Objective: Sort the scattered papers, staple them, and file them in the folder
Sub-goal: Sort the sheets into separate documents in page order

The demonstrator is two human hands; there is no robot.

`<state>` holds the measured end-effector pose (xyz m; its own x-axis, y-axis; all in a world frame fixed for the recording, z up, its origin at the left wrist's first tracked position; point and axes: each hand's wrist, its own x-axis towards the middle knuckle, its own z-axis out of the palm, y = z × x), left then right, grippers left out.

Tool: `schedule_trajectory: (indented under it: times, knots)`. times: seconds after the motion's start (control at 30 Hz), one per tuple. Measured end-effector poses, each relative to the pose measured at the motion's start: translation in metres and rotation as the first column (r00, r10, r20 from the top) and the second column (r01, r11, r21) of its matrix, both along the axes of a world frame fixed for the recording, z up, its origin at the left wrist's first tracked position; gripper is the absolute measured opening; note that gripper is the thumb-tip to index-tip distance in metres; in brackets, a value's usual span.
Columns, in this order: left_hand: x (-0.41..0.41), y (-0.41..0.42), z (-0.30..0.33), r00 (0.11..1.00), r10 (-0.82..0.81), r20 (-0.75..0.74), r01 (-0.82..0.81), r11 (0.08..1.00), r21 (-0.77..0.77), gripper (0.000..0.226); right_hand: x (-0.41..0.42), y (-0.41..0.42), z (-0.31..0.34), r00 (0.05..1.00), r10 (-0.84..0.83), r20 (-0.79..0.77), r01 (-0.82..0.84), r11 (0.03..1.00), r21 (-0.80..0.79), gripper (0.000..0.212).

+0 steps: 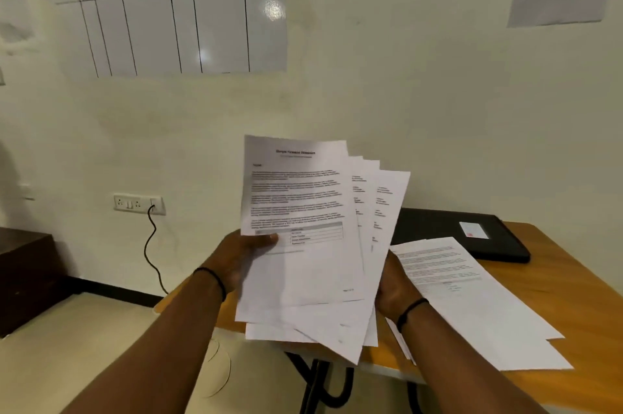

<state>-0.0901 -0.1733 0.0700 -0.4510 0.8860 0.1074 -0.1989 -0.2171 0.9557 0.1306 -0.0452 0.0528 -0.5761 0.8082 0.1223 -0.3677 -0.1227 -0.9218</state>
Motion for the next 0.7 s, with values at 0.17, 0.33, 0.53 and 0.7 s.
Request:
schedule_trajectory:
  times: [0.17, 0.33, 0.53, 0.7]
  knots:
    - [0.007, 0.009, -0.020, 0.999, 0.023, -0.044, -0.019, 0.995, 0.095, 0.064, 0.013, 0.005, -0.004, 0.973, 0.162, -0.166, -0.175, 0.982, -0.067, 0.045]
    - [0.017, 0.015, -0.020, 0.988, 0.074, -0.133, -0.051, 0.984, 0.169, 0.058, 0.009, 0.015, -0.007, 0.999, 0.026, -0.020, -0.026, 0.999, 0.025, 0.032]
    - [0.017, 0.018, -0.005, 0.978, 0.109, -0.176, -0.075, 0.979, 0.192, 0.066, -0.002, 0.013, 0.012, 0.981, -0.153, -0.117, 0.164, 0.982, 0.092, 0.032]
    - [0.006, 0.018, 0.015, 0.960, 0.146, -0.238, -0.085, 0.965, 0.248, 0.062, -0.001, 0.013, 0.038, 0.981, -0.158, -0.110, 0.182, 0.950, 0.254, 0.035]
